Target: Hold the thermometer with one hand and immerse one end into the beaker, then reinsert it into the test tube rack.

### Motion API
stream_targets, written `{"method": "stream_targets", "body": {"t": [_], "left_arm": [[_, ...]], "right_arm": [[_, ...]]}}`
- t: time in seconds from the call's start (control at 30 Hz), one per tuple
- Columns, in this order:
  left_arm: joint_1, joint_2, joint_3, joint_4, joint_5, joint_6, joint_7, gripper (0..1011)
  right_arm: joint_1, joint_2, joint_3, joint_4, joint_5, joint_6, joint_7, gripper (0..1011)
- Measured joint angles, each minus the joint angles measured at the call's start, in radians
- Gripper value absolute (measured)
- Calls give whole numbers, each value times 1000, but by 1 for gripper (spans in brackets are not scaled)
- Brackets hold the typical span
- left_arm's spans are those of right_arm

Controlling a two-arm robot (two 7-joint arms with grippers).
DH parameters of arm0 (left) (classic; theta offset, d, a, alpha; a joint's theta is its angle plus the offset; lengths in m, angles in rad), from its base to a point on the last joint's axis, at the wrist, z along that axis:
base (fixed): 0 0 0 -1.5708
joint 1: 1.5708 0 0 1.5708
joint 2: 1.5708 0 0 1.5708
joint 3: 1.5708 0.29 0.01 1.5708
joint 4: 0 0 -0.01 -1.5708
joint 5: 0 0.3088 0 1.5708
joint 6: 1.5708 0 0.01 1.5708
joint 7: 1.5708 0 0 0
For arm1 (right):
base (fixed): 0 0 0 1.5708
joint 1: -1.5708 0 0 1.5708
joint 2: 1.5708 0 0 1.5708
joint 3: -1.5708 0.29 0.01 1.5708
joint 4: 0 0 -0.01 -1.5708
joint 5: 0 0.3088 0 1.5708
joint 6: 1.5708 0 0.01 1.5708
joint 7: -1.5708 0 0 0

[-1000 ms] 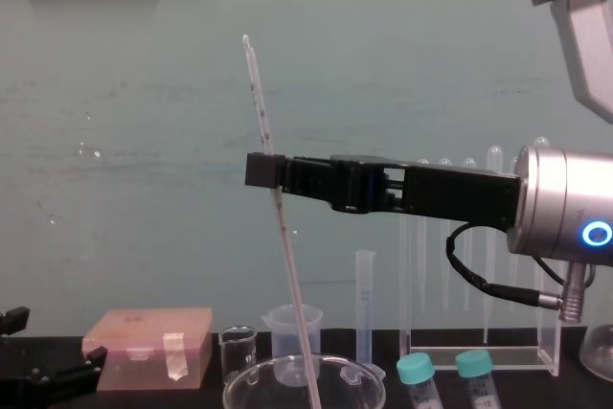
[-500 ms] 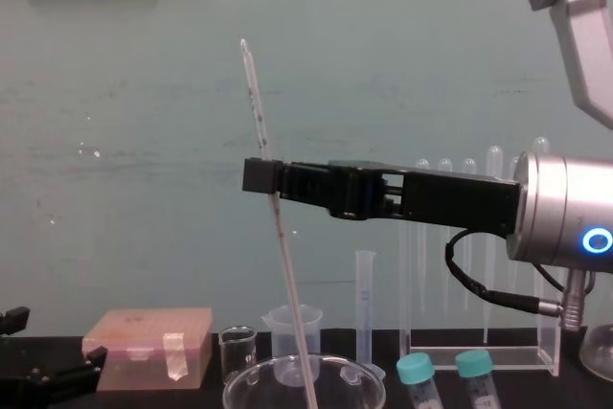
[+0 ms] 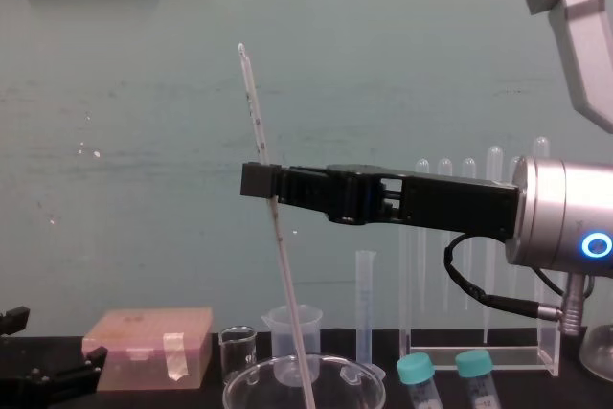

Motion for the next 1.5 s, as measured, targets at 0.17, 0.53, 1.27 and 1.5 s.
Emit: {"method": "stream_targets", "body": {"t": [0.17, 0.53, 1.27, 1.5], "left_arm": [[0, 0, 0, 0, 0, 0, 0, 1008], [0, 0, 0, 0, 0, 0, 0, 1008], [0, 0, 0, 0, 0, 0, 0, 1008], [0, 0, 0, 0, 0, 0, 0, 1008]], "right_arm": [[1, 0, -1, 1, 0, 1, 1, 55], [3, -2, -4, 4, -1, 1, 3, 56], [5, -1, -7, 11, -3, 2, 12, 56], [9, -1, -7, 14, -3, 2, 15, 56]]}}
